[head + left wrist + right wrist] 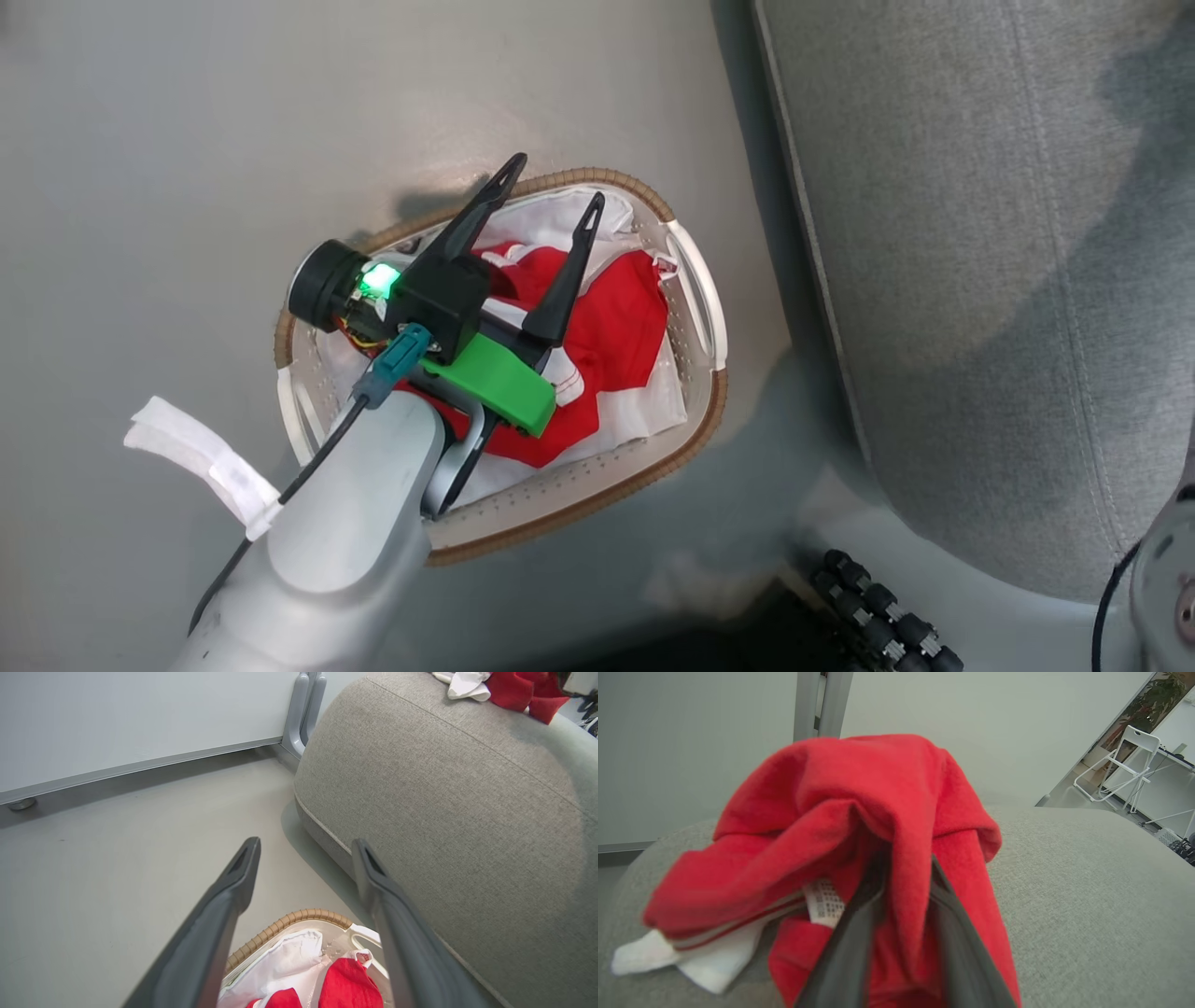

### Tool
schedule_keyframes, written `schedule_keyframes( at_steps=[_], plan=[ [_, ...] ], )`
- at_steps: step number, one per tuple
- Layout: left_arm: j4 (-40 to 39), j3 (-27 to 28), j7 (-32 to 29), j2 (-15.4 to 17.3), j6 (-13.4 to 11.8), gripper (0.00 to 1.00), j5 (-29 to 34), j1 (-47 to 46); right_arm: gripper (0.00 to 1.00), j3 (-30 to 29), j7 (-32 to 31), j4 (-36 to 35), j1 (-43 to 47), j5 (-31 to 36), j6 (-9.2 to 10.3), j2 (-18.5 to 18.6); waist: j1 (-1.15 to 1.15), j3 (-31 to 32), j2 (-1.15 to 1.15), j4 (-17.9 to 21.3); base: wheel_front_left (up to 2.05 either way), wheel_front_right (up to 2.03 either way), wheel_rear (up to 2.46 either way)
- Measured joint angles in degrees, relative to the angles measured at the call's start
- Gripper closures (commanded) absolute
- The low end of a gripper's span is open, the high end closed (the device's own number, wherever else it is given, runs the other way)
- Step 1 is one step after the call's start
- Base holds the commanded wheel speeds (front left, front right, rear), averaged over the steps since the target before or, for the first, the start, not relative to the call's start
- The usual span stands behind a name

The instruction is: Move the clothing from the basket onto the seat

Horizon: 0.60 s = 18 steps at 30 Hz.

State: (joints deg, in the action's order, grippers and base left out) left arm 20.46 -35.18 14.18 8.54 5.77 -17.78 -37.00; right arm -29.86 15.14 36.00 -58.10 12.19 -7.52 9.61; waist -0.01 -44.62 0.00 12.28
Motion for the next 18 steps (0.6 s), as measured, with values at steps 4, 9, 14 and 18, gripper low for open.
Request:
schedule_keyframes(
  at_steps=[4, 9, 14, 18],
  plan=[
    [0.55, 0.09, 0.23, -0.35, 0.01, 0.0, -0.82, 0.82, 0.0, 0.38, 0.0, -1.24, 4.74, 0.35, 0.0, -0.42, 0.0, 2.23, 0.0, 0.04, 0.0, 0.0, 0.0],
    [1.98, 0.45, 0.59, -1.14, 0.05, 0.0, -2.05, 1.97, 0.0, 2.12, 0.0, -3.37, 9.83, 0.37, 0.0, -0.43, 0.0, 6.21, 0.0, -0.21, 0.0, 0.0, 0.0],
    [2.89, 2.24, 0.85, -2.37, 0.24, 0.0, -3.9, 4.28, 0.0, 3.68, 0.0, -4.67, 13.73, 0.37, 0.0, 0.53, 0.01, 11.11, 0.0, -0.81, 0.0, 0.0, 0.0],
    [2.42, 5.05, 0.93, -3.13, 0.27, 0.0, -5.14, 7.09, 0.0, 5.3, 0.0, -5.64, 15.44, 0.37, 0.0, 0.84, 0.01, 15.73, 0.0, -1.59, 0.0, 0.0, 0.0]
  ],
)
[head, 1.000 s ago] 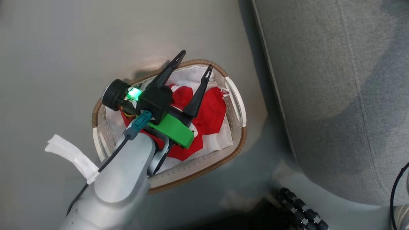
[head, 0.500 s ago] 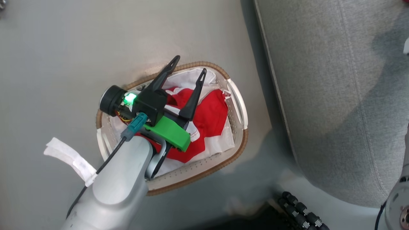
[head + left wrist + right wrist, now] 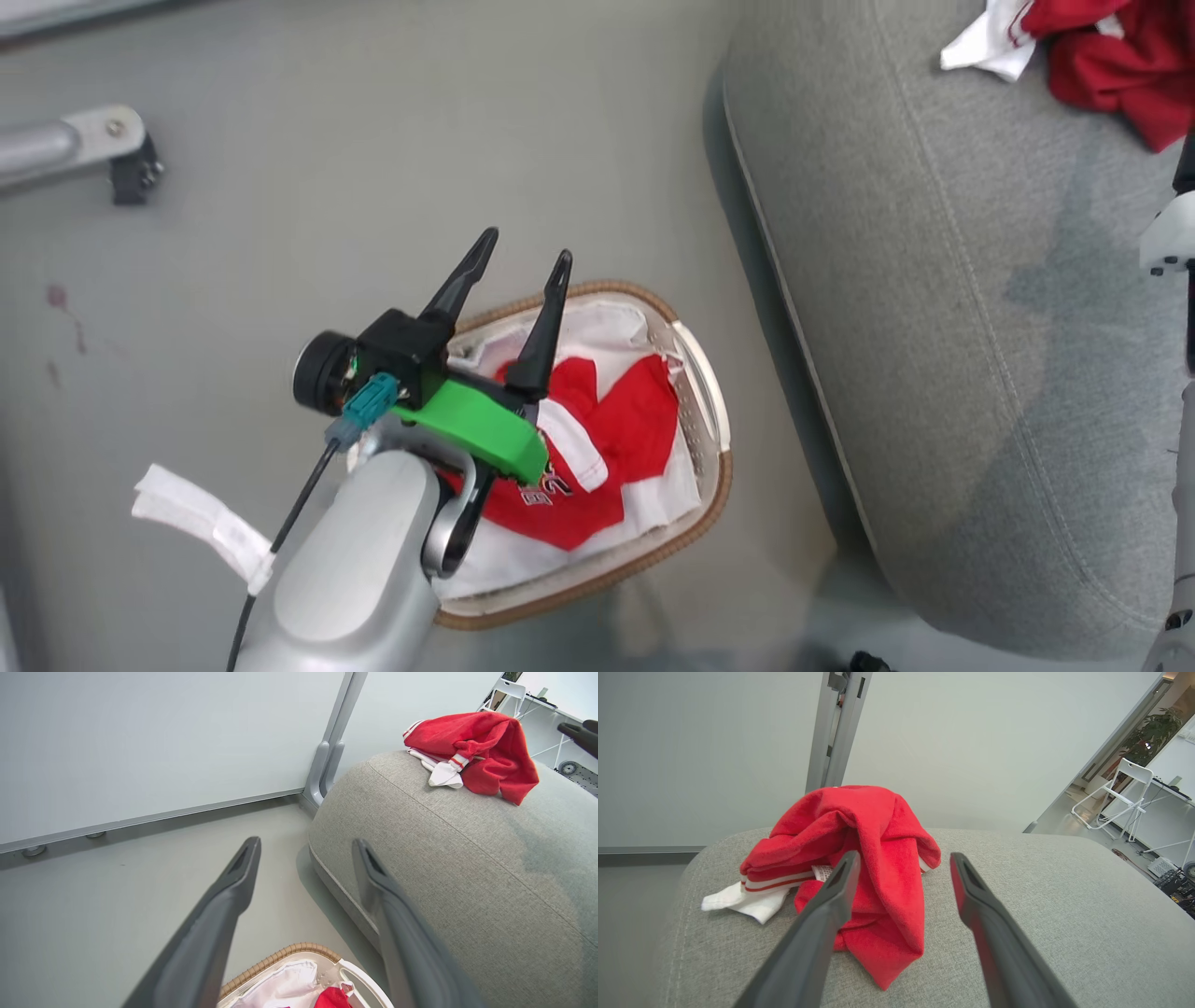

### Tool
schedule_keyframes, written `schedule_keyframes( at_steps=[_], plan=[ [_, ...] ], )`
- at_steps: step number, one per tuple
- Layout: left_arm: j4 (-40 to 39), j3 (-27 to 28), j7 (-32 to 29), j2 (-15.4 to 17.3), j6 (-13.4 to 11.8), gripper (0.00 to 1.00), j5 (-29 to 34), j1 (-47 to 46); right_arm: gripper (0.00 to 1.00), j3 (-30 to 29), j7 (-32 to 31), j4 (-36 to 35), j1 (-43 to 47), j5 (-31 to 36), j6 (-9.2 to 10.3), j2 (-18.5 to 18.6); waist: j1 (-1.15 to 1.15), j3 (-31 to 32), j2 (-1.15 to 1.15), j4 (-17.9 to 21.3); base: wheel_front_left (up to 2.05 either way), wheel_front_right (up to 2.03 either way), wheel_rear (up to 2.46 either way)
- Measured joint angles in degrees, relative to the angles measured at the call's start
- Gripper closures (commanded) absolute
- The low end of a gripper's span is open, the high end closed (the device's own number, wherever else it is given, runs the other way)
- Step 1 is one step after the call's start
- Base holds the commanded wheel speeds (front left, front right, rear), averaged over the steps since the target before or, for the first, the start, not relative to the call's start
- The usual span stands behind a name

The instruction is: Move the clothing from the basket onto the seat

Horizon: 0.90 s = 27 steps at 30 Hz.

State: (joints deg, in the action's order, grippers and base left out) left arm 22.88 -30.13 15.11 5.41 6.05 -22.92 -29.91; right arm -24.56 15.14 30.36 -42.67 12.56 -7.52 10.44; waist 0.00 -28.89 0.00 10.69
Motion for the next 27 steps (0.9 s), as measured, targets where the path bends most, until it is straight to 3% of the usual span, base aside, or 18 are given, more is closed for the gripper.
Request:
schedule_keyframes(
  at_steps=[5, 15, 27],
  plan=[
    [-0.03, 3.5, 0.01, -0.73, -0.02, 0.0, -0.26, 3.87, 0.0, 2.53, 0.0, -1.1, 2.02, -0.47, 0.0, 0.1, 0.0, 6.16, 0.0, -1.39, 0.0, 0.0, 0.0],
    [-0.65, 11.98, 0.02, -1.56, -0.86, 0.0, 0.49, 13.54, 0.0, 8.27, 0.0, -3.14, 9.37, -3.08, -0.01, -3.94, 0.0, 17.41, 0.0, -5.15, 0.0, 0.0, 0.0],
    [-2.48, 21.25, 0.02, -2.04, -1.16, 0.0, 2.43, 23.82, 0.0, 16.24, 0.0, -8.06, 24.26, -11.02, 0.0, -7.48, 0.0, 25.64, 0.0, -10.46, 0.0, 0.0, 0.0]
  ],
)
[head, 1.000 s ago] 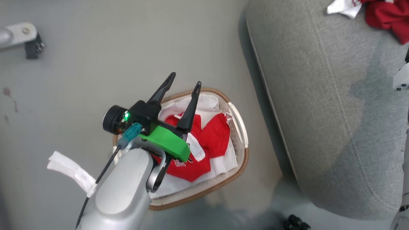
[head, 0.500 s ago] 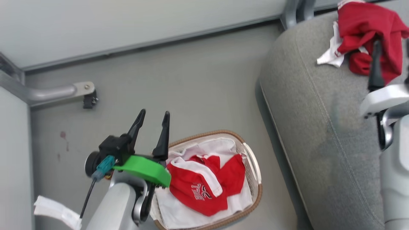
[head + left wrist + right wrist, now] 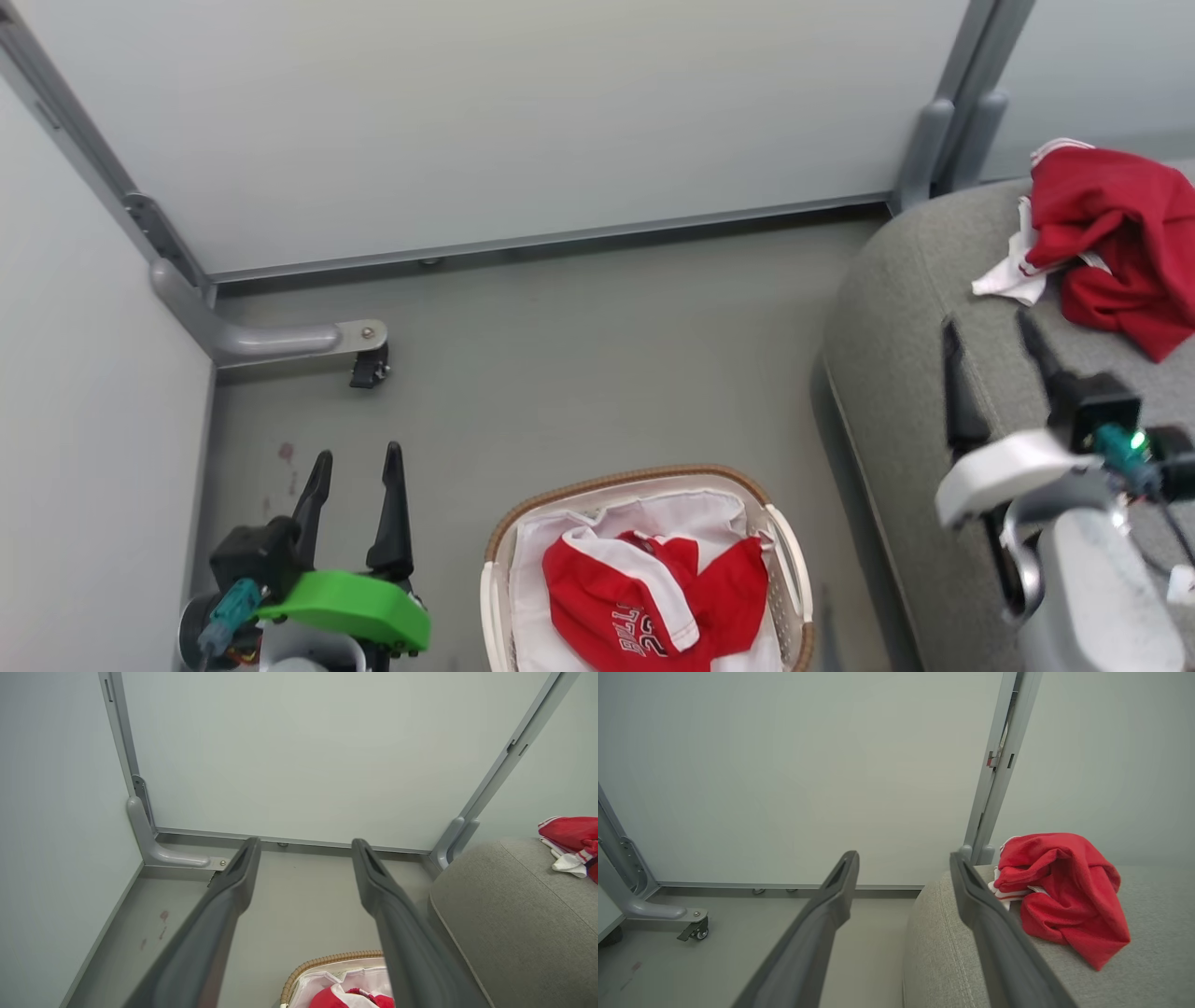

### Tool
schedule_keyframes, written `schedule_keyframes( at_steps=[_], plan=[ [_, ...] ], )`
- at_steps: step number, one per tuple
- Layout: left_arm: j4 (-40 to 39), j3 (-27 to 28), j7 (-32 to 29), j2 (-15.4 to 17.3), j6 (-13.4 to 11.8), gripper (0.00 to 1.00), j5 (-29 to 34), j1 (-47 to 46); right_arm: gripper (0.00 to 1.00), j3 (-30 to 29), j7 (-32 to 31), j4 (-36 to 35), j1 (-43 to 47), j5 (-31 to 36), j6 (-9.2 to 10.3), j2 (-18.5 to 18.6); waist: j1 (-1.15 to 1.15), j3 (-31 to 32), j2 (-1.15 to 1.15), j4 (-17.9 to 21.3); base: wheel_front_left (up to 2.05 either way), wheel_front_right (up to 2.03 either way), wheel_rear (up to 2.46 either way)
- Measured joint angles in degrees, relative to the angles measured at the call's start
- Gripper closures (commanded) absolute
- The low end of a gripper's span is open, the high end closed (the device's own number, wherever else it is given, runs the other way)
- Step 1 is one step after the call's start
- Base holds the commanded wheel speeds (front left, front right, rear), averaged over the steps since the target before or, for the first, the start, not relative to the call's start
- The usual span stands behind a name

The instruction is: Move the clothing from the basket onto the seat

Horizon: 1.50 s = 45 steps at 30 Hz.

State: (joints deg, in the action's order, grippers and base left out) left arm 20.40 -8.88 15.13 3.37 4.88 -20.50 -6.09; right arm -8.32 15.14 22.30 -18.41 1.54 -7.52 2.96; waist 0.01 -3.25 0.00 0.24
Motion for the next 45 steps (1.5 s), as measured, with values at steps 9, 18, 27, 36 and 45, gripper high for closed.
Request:
schedule_keyframes(
  at_steps=[9, 18, 27, 36, 45],
  plan=[
    [-0.15, 1.77, 0.0, -0.36, 0.67, 0.0, 0.47, 4.48, 0.0, 5.92, 0.0, -2.07, 9.78, -7.17, -0.01, -0.23, 0.0, 2.75, 0.0, -2.7, 0.0, 0.0, 0.0],
    [0.05, 1.3, 0.0, -0.46, 0.91, 0.0, 0.36, 5.47, 0.0, 7.8, 0.0, -2.22, 12.32, -8.12, -0.01, -0.22, 0.0, 3.74, 0.0, -3.04, 0.0, 0.0, 0.0],
    [0.42, -0.19, 0.0, -0.48, 0.87, 0.0, -0.4, 5.49, 0.0, 8.35, 0.0, -2.36, 12.35, -8.12, -0.01, -0.22, 0.0, 3.97, 0.0, -3.23, 0.0, 0.0, 0.0],
    [0.6, -0.44, 0.0, -0.48, 0.7, 0.0, -0.37, 5.43, 0.0, 8.73, 0.0, -2.44, 12.4, -8.71, -0.01, -0.22, 0.0, 4.01, 0.0, -3.39, 0.0, 0.0, 0.0],
    [1.09, -2.11, 0.0, -0.49, 1.02, 0.0, 0.93, 4.82, 0.0, 8.67, 0.0, -3.0, 12.34, -8.89, -0.01, -0.22, 0.0, 3.28, 0.0, -3.01, 0.0, 0.0, 0.0]
  ],
)
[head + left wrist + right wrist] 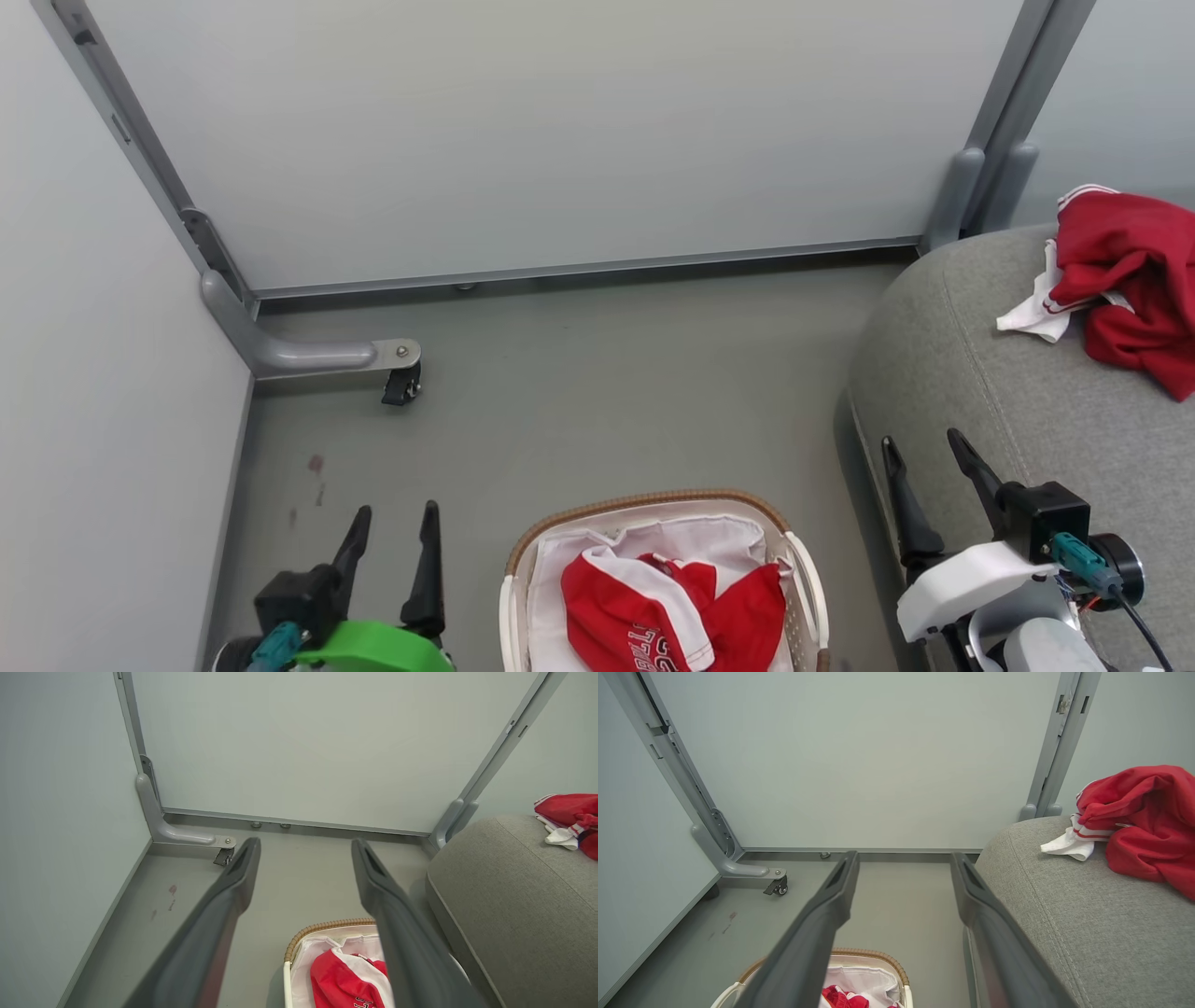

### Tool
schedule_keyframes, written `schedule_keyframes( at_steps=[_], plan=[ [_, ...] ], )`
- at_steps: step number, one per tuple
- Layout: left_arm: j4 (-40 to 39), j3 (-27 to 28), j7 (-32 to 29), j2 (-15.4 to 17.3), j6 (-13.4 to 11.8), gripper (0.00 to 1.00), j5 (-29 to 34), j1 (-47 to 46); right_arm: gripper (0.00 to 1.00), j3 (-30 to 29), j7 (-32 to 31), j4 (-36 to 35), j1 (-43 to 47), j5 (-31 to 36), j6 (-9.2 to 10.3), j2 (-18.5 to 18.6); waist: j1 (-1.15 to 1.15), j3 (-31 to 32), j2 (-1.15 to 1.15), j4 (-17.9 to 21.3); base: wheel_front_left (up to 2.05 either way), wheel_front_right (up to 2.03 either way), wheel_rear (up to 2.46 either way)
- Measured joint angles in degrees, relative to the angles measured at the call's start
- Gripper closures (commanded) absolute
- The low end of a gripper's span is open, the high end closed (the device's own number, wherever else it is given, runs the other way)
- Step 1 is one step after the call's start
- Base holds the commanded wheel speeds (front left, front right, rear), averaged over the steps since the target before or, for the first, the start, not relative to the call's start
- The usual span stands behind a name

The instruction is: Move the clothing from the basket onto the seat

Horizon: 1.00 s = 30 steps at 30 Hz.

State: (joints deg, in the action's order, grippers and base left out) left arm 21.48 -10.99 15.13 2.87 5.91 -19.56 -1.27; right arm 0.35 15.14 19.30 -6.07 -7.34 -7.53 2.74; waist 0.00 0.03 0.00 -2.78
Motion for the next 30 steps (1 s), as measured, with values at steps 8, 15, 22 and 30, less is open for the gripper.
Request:
schedule_keyframes(
  at_steps=[8, 15, 22, 30],
  plan=[
    [3.24, -6.36, -0.01, -0.01, 0.8, 0.0, 1.63, -7.14, 0.0, -1.99, 0.0, -1.2, -2.3, 0.92, 0.01, 0.02, 0.0, -3.59, 0.0, 0.87, 0.0, 0.0, 0.0],
    [9.61, -15.44, 0.0, -0.1, 1.25, 0.0, 3.24, -17.0, 0.0, -4.88, 0.01, -3.3, -6.97, 2.45, 0.0, 0.02, 0.0, -9.91, 0.0, 1.91, 0.0, 0.0, 0.0],
    [19.64, -23.24, 0.01, -0.18, 1.42, 0.0, 3.79, -27.36, 0.0, -5.47, 0.0, -5.66, -12.66, 3.07, 0.0, 0.05, 0.0, -18.27, 0.0, 3.66, 0.0, 0.0, 0.0],
    [32.79, -31.33, -0.96, -0.19, 1.42, 0.0, 1.43, -36.1, 0.0, -3.61, 0.0, -8.12, -17.01, 2.25, 0.01, 0.07, -0.01, -28.04, 0.0, 6.73, 0.0, 0.0, 0.0]
  ],
)
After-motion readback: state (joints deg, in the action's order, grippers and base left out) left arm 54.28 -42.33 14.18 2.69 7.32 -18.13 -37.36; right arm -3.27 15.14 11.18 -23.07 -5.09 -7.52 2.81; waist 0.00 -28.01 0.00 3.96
